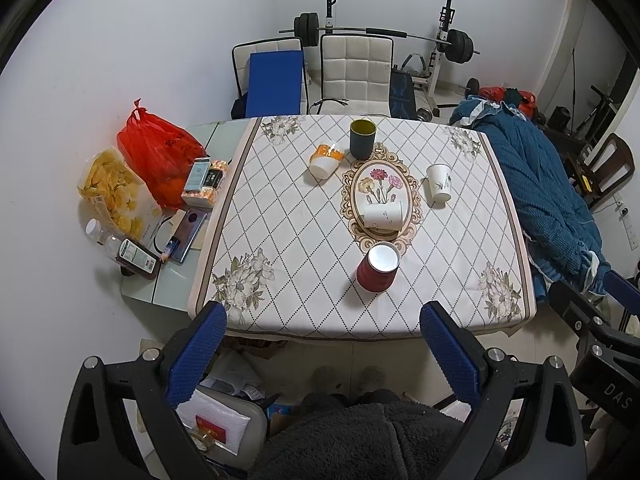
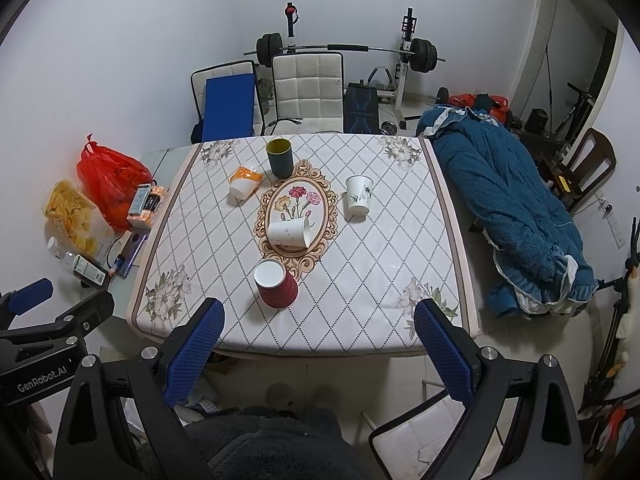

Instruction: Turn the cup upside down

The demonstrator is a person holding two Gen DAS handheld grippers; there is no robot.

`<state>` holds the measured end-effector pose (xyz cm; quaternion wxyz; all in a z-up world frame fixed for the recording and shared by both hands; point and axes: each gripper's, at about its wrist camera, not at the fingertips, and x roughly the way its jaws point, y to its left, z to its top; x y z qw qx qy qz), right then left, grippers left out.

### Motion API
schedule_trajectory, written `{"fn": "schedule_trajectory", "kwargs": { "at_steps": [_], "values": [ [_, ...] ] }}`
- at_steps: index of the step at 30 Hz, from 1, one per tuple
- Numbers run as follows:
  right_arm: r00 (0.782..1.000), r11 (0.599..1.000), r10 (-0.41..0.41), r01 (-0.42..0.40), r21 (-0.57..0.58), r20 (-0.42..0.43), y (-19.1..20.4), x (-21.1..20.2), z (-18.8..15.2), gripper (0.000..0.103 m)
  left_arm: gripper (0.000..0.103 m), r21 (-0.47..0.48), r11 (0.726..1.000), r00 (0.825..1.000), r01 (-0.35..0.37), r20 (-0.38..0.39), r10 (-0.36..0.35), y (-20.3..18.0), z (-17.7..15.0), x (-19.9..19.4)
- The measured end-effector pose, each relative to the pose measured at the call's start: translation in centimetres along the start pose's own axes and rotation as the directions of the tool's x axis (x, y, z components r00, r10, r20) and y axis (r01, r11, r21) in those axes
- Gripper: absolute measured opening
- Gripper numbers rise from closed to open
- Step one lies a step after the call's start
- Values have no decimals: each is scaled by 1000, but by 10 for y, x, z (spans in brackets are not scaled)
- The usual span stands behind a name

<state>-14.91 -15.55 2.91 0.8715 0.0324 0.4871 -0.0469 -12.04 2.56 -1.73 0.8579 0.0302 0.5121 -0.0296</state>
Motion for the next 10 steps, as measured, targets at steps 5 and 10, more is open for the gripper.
{"fn": "schedule_trajectory", "kwargs": {
  "at_steps": [5,10],
  "values": [
    [1000,1000,0,0,2,0,0,0,0,98,99,0,1000,1000,0,-1,0,0,-1,0],
    [1000,1000,0,0,1,0,0,0,0,98,99,2,1000,1000,0,-1,0,-1,0,0]
  ]
}}
